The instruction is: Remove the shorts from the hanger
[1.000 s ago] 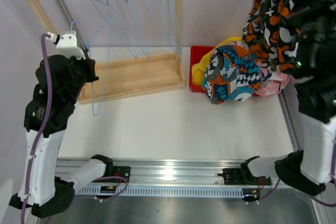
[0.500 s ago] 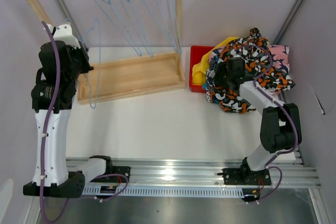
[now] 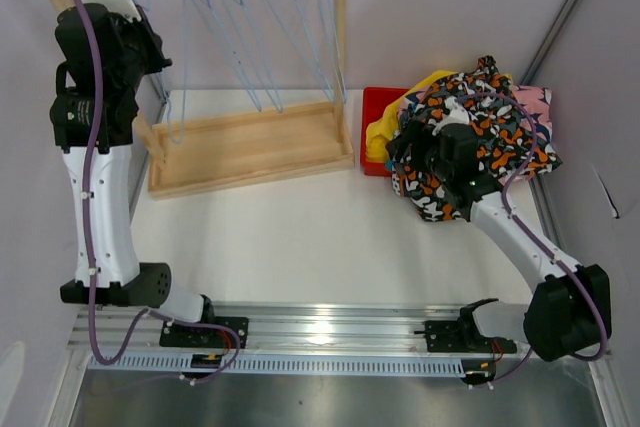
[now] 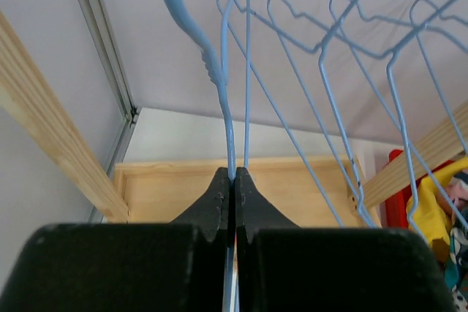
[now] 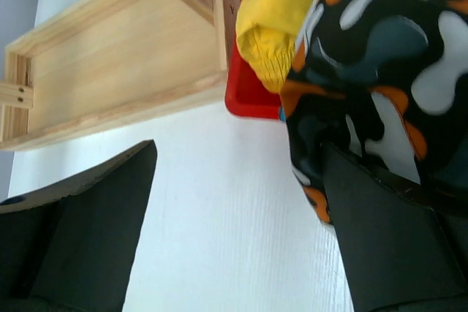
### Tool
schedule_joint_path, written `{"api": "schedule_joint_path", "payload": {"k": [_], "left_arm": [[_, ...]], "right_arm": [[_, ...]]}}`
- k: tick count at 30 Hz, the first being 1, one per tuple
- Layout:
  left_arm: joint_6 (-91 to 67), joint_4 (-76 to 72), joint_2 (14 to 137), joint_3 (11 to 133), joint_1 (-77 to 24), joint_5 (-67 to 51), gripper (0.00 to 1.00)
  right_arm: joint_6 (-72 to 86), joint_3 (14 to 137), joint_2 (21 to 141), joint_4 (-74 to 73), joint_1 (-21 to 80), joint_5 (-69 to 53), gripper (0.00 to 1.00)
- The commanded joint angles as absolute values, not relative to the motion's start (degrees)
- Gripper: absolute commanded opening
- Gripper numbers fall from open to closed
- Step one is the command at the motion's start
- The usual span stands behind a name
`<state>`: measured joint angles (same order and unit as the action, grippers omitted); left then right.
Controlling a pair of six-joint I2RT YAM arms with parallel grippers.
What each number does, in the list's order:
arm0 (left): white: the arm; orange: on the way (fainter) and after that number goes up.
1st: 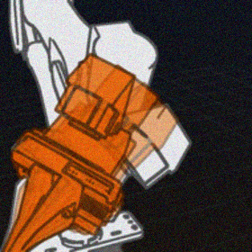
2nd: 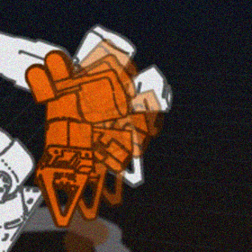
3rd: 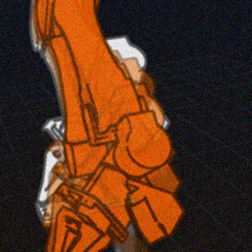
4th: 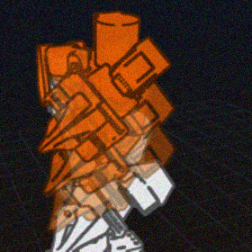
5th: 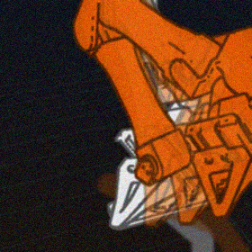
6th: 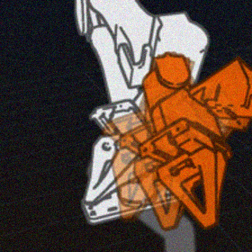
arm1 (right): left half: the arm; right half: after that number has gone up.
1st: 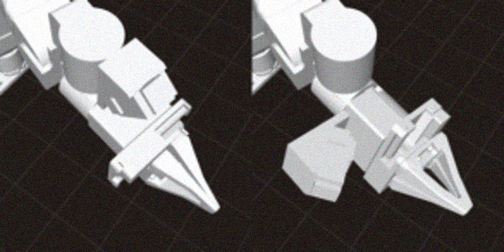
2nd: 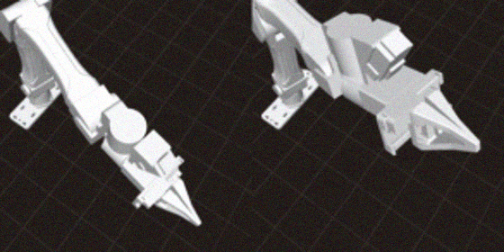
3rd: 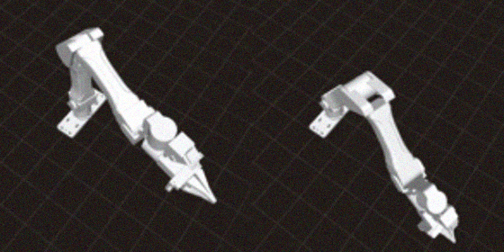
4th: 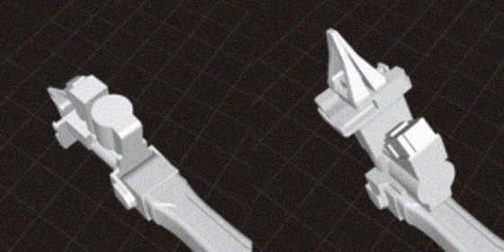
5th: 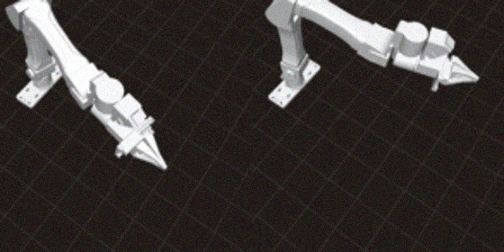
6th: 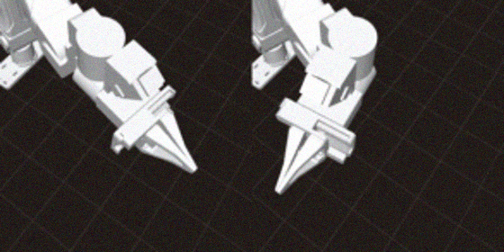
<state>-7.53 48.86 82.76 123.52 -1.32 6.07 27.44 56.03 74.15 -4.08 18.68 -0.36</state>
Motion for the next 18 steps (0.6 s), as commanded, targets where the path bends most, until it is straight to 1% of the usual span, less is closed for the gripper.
{"api": "schedule_joint_path", "payload": {"k": [1, 4, 9, 12, 17, 18], "left_arm": [[-8.44, 48.78, 86.56, 131.74, -0.88, 8.34, 0.0], [-9.14, 48.61, 91.04, 136.48, -0.88, 9.14, 0.0], [-10.72, 44.92, 96.66, 137.72, -0.88, 10.11, 0.0], [-11.77, 42.99, 99.48, 141.58, -0.88, 10.02, 0.0], [-12.3, 36.49, 103.62, 142.56, -0.97, 9.67, 0.0], [-12.39, 35.6, 104.15, 143.34, -0.97, 10.1, 0.0]], "right_arm": [[28.39, 52.3, 70.67, -2.64, 18.98, -0.7, 0.99], [28.3, 50.1, 68.91, -2.99, 19.25, -1.14, 0.99], [28.04, 48.08, 67.94, -3.69, 20.56, -1.14, 1.0], [27.95, 46.67, 67.5, -3.69, 22.23, -0.44, 0.99], [28.39, 43.87, 66.97, -3.08, 25.13, -0.09, 1.0], [28.56, 43.51, 66.97, -3.08, 25.66, 1.91, 0.99]]}}
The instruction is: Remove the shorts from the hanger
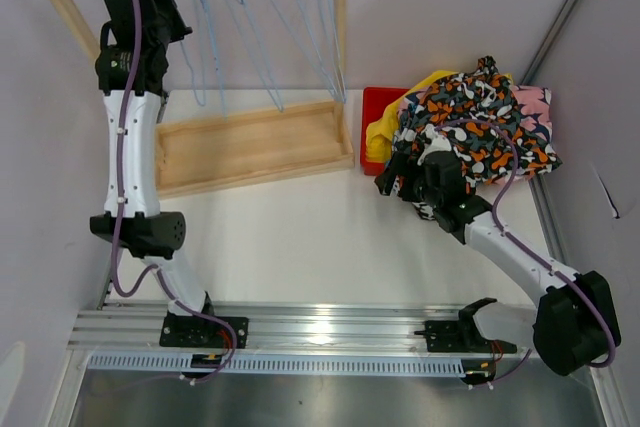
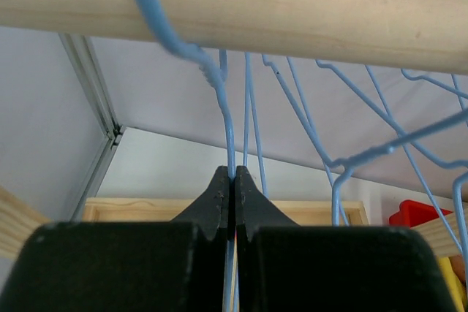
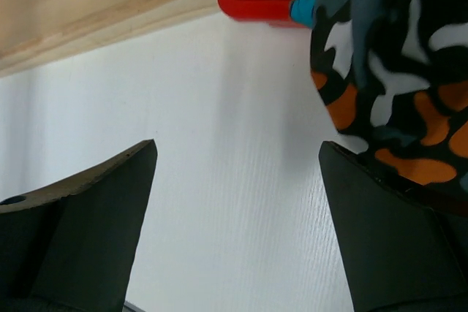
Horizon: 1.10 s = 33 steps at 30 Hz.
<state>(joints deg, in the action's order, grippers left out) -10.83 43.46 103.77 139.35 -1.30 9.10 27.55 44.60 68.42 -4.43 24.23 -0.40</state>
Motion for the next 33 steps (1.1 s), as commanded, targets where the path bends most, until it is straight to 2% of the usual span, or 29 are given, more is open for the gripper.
{"api": "schedule_joint_path", "payload": {"k": [1, 9, 16, 24, 26, 27, 30, 31, 33], "left_arm": [[-12.48, 35.33, 105.11, 143.87, -0.97, 10.28, 0.0], [-11.43, 36.38, 104.95, 141.34, -1.05, 12.3, 0.02], [-11.43, 34.46, 98.01, 126.5, -1.05, 13.1, 0.06], [-12.04, 35.33, 94.4, 121.73, -1.05, 12.92, 0.07], [-12.3, 35.59, 93.17, 120.59, -1.05, 12.66, 0.14], [-12.39, 35.68, 92.64, 120.32, -1.05, 11.87, 0.34], [-12.66, 35.94, 89.83, 118.4, -1.05, 11.08, 0.48], [-12.74, 36.21, 88.95, 118.21, -1.05, 10.81, 0.57], [-12.57, 37.17, 86.23, 118.13, -1.05, 9.94, 0.69]], "right_arm": [[28.74, 43.16, 66.8, -3.08, 26.53, 2.37, 0.99], [29.71, 41.4, 66.09, -2.55, 27.86, 2.9, 0.99], [30.06, 41.84, 63.99, -4.04, 29.18, 3.78, 0.99], [30.94, 40.87, 60.04, -6.06, 31.11, 5.45, 1.0], [31.11, 40.7, 59.5, -6.77, 31.38, 5.8, 0.99], [31.2, 40.69, 58.98, -6.94, 31.55, 5.8, 0.99], [31.2, 40.52, 58.1, -7.56, 32.08, 6.24, 0.99], [31.29, 40.52, 57.57, -7.99, 32.25, 6.5, 0.99], [31.29, 40.69, 57.13, -8.52, 32.78, 7.12, 0.99]]}}
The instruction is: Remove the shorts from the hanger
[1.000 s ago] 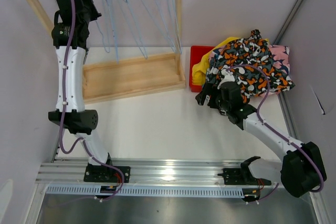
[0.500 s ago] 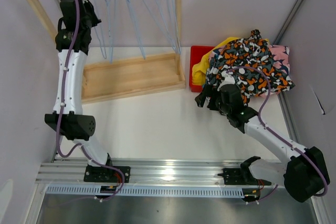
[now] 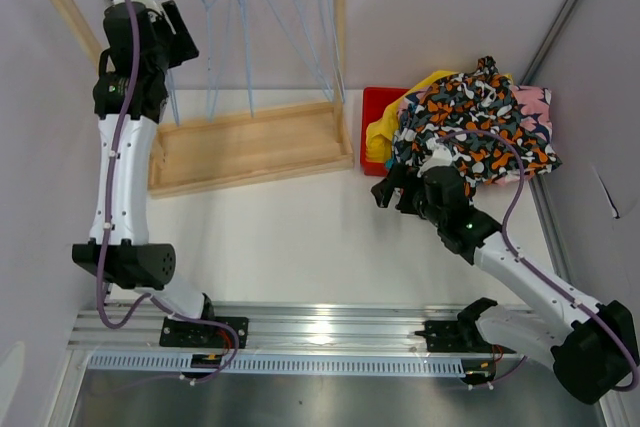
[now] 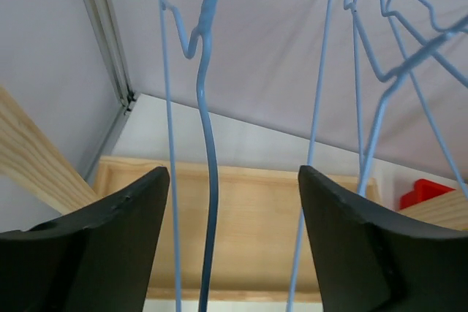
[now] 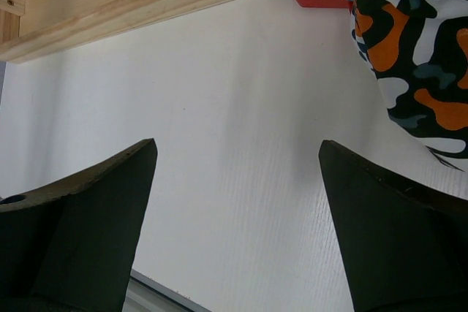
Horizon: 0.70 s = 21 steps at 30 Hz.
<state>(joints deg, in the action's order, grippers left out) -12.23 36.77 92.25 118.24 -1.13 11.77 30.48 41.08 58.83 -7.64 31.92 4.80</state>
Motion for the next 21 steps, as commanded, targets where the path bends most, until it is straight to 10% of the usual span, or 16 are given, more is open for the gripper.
{"api": "schedule_joint_path", "payload": {"k": [1, 6, 21], "left_arm": [[-12.66, 37.96, 85.18, 117.95, -1.05, 9.15, 0.8], [-12.22, 41.04, 77.11, 115.32, -1.14, 5.54, 0.95], [-12.04, 43.5, 40.09, 84.83, -5.27, -12.45, 0.96]], "right_arm": [[31.2, 40.78, 56.43, -9.05, 32.87, 7.47, 1.0], [30.41, 43.58, 53.97, -11.86, 33.48, 8.09, 0.99], [27.77, 82.43, 43.52, -34.89, 43.68, 2.13, 1.0]]}}
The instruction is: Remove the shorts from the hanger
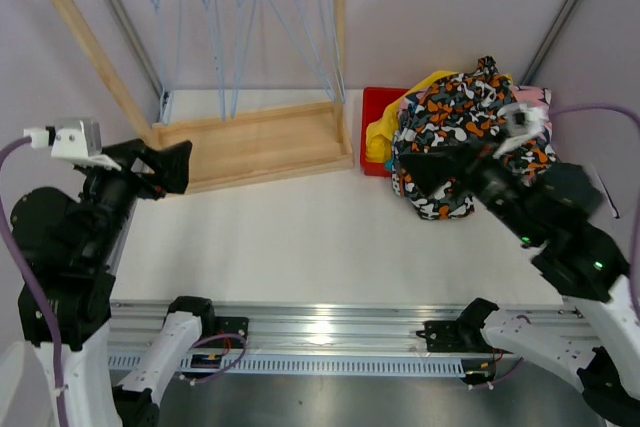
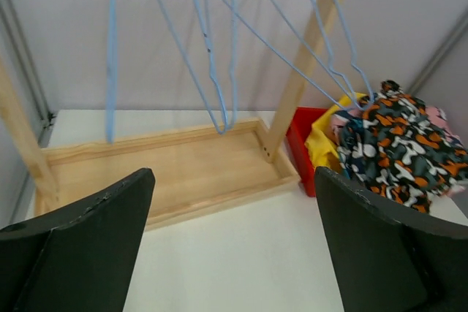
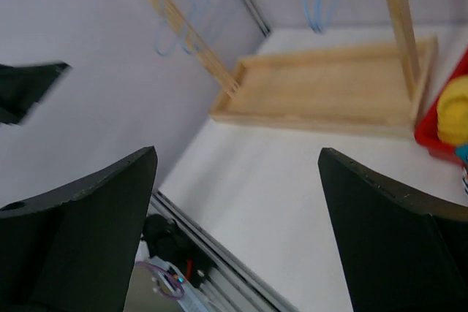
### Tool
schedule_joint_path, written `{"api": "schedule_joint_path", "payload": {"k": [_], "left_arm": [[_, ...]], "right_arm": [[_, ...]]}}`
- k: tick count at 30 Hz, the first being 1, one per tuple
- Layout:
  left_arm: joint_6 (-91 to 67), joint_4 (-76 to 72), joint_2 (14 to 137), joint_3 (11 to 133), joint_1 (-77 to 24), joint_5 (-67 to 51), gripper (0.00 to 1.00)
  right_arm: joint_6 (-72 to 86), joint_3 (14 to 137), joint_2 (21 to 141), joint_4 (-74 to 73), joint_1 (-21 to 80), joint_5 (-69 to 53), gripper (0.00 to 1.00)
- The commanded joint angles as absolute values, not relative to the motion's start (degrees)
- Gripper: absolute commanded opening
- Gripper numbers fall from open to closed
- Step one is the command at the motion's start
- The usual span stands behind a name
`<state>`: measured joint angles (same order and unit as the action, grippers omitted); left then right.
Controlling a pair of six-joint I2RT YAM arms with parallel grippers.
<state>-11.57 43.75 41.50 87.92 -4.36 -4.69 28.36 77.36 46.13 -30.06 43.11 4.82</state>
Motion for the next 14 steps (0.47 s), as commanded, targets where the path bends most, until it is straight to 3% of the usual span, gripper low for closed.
{"api": "schedule_joint_path", "payload": {"k": [1, 14], "left_arm": [[-12.74, 43.68, 38.16, 84.38, -5.27, -13.44, 0.96], [-11.95, 43.51, 33.13, 78.58, -5.45, -6.95, 0.97]], "right_arm": [[27.86, 83.4, 43.07, -35.15, 43.68, 1.33, 1.0], [24.7, 87.8, 43.5, -40.34, 43.59, 4.83, 1.0]]}}
